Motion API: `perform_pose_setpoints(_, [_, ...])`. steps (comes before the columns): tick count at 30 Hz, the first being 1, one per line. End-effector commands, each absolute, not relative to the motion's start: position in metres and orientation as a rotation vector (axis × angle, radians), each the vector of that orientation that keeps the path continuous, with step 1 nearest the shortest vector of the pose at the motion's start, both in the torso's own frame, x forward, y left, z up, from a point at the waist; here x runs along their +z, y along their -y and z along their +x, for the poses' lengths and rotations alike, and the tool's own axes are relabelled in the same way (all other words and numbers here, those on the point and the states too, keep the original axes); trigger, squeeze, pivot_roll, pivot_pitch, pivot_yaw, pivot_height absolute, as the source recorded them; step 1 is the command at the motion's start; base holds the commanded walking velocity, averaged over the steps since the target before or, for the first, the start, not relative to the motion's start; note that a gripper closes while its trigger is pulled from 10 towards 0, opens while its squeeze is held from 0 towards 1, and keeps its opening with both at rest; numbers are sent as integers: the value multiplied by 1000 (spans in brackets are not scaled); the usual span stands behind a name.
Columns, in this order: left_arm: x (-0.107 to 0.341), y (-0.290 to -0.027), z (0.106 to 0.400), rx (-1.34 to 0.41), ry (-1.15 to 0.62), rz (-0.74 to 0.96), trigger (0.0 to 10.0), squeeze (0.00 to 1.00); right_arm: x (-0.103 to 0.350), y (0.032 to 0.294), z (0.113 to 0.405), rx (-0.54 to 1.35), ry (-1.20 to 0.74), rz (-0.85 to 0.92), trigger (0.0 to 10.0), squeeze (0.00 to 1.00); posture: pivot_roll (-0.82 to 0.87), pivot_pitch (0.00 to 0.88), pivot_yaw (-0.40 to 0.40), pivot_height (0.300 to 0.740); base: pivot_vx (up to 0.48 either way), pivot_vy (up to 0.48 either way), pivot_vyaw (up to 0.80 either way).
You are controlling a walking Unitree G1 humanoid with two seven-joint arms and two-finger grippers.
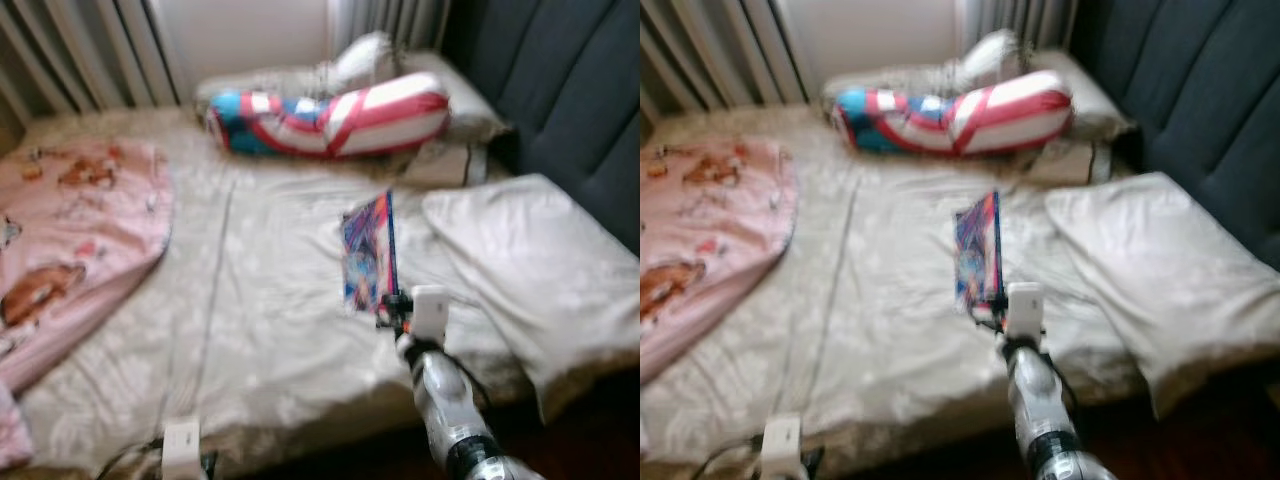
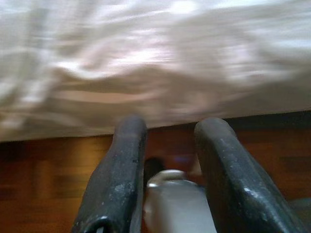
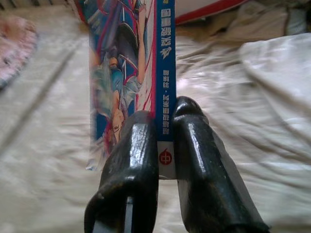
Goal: Clean up the room
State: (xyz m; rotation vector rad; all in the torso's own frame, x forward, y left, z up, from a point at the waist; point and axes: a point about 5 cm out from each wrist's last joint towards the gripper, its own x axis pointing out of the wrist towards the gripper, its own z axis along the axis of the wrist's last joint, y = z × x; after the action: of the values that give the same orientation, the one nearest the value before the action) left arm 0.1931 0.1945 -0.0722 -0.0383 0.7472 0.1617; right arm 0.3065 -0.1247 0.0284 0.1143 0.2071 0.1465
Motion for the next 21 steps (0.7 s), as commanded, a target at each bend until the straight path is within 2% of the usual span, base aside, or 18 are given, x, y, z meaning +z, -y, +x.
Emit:
perform_pose_setpoints(1, [-71,-207,194,179,-762,-19,10000,0,42,122,316,152,-144,117,10000,0,-29,54,-34,740,0,-382,0])
perform_pose_setpoints(5, [-69,-209,197,179,-752,-18,10000,0,43,121,315,164,-138,102,10000,0,-29,55,-34,740,0,-381,0])
perform_pose_setpoints(9, [-67,-211,200,183,-747,-18,10000,0,43,118,315,178,-137,102,10000,0,-28,59,-35,740,0,-380,788])
perform_pose_setpoints(13, [-67,-213,199,187,-756,-21,10000,0,41,119,315,168,-151,116,10000,0,-28,59,-35,740,0,-315,0])
perform_pose_setpoints(21, [-69,-214,196,190,-769,-31,10000,0,41,118,314,178,-155,120,10000,0,-30,65,-37,740,0,0,0])
